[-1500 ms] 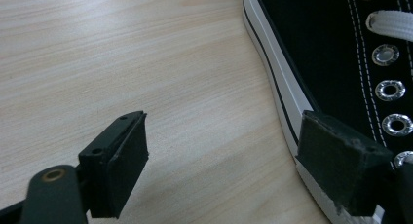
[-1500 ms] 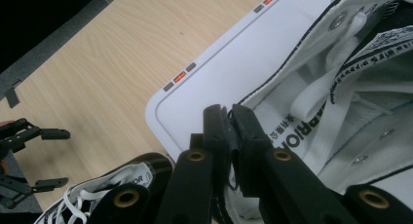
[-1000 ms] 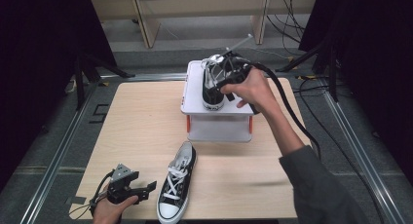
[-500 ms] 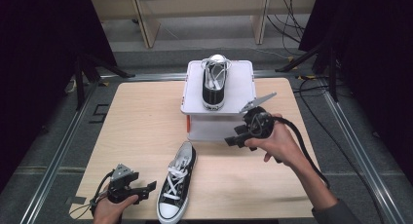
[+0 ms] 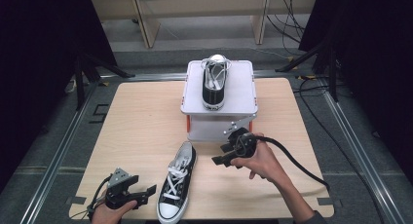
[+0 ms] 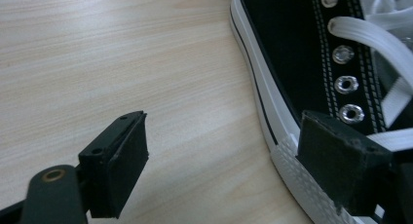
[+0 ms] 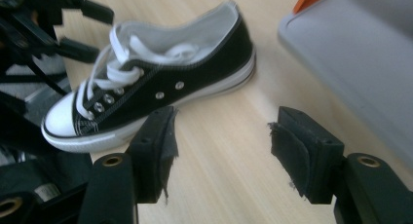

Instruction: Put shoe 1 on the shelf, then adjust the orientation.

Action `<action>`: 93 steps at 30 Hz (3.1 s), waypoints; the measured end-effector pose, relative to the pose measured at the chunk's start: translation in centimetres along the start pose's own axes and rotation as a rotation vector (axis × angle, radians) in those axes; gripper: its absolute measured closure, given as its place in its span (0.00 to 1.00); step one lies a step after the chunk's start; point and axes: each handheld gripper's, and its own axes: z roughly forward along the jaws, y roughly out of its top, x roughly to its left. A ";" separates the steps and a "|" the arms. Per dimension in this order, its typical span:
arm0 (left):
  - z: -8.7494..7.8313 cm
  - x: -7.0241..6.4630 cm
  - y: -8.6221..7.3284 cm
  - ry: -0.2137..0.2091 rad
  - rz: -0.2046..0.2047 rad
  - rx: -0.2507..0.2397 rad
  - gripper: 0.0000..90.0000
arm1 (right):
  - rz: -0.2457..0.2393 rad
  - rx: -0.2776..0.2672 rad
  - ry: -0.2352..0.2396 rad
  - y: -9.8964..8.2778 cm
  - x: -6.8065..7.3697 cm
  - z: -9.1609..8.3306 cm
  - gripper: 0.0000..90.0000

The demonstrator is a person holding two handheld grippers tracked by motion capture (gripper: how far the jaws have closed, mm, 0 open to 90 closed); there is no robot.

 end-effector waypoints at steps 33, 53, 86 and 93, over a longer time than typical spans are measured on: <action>-1.7 -4.4 -1.7 -0.114 0.055 0.017 0.18 | 0.037 -0.005 -0.078 3.9 -0.5 7.2 0.60; -1.8 -4.1 -1.7 -0.116 0.065 0.019 0.18 | -0.021 0.053 -0.087 6.2 -0.7 10.6 0.87; -1.7 -3.4 -1.4 -0.094 0.042 0.006 0.18 | 0.062 0.032 -0.191 -8.7 -0.7 -5.0 0.92; -1.6 -3.3 -1.5 -0.088 0.040 0.010 0.18 | 0.053 0.046 -0.150 -9.4 0.9 -5.3 0.91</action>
